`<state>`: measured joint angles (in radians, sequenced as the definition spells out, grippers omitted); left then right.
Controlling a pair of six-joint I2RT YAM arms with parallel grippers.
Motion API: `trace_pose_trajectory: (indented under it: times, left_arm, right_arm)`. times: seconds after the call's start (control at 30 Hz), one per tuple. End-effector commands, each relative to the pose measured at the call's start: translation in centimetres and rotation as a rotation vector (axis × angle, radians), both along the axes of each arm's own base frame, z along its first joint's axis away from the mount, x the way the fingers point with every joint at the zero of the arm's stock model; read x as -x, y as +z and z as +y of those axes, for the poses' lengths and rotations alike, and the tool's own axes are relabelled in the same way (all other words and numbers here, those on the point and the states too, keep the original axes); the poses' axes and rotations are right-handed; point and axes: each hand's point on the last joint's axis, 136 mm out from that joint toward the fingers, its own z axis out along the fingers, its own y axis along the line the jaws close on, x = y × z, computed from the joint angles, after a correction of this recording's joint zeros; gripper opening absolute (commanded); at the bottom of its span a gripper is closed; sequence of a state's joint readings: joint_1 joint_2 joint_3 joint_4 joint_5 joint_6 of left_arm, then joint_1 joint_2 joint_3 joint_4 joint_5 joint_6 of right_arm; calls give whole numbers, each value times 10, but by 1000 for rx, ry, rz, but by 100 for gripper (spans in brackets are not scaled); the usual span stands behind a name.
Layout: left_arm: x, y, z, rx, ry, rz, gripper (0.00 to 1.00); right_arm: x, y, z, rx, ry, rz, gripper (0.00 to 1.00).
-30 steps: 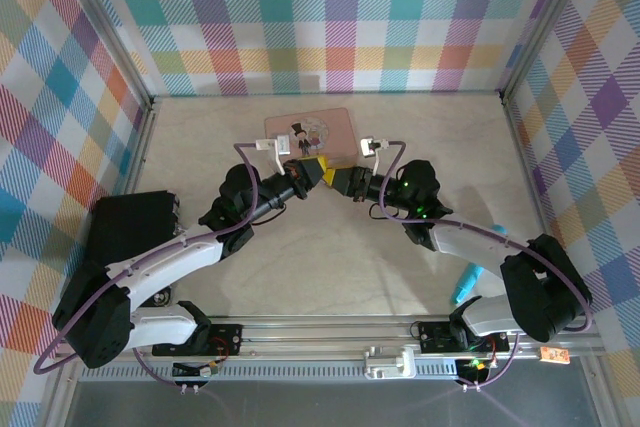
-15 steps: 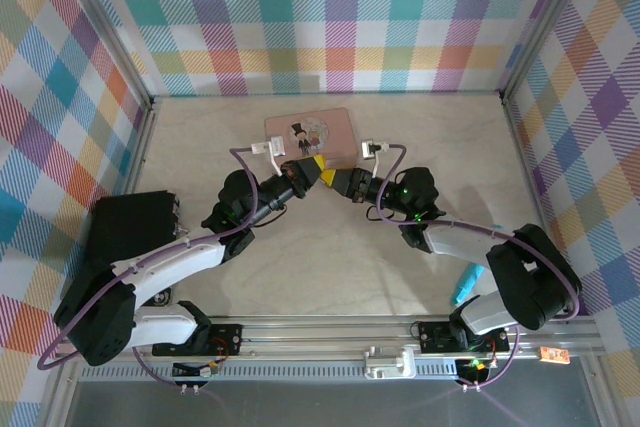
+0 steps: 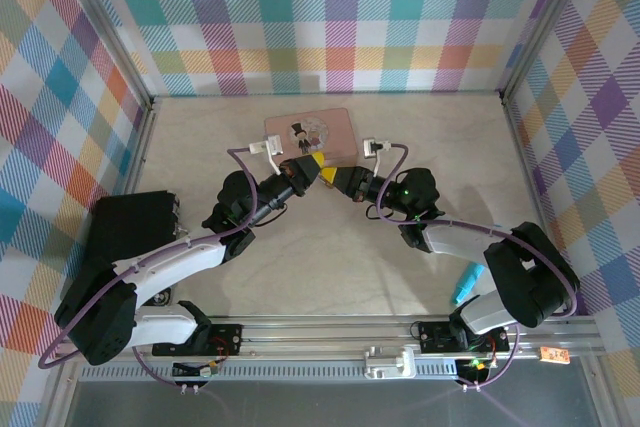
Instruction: Unlock the padlock with the key
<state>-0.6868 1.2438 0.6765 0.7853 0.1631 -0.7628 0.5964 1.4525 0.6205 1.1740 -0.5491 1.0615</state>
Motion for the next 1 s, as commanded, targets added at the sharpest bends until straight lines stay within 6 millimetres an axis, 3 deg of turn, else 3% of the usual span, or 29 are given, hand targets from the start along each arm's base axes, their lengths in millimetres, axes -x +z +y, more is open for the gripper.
trace_pose_trajectory:
  times: [0.0, 0.07, 0.13, 0.17, 0.33, 0.57, 0.77, 0.97]
  left_arm:
    - [7, 9, 1, 24, -1, -16, 29]
    - [5, 7, 8, 9, 34, 4, 65]
    - [3, 4, 15, -18, 60, 24, 82]
    - [2, 3, 18, -36, 71, 33, 84]
    - [-9, -17, 36, -123, 126, 119, 85]
    - [-23, -108, 59, -305, 236, 430, 83]
    - [-29, -170, 54, -475, 273, 539, 80]
    - [-56, -213, 30, -517, 346, 567, 73]
  right_arm:
    - [0, -1, 0, 6, -20, -51, 0]
    - [1, -5, 0, 44, -17, -59, 0]
    - [2, -11, 1, 91, -18, -65, 0]
    - [4, -14, 0, 114, -18, -71, 0]
    - [6, -40, -5, 296, -36, -67, 0]
    - [4, -93, -35, 641, -121, 5, 0]
    - [-3, -125, -78, 813, -224, 108, 0]
    - [-8, -130, -105, 804, -280, 151, 0]
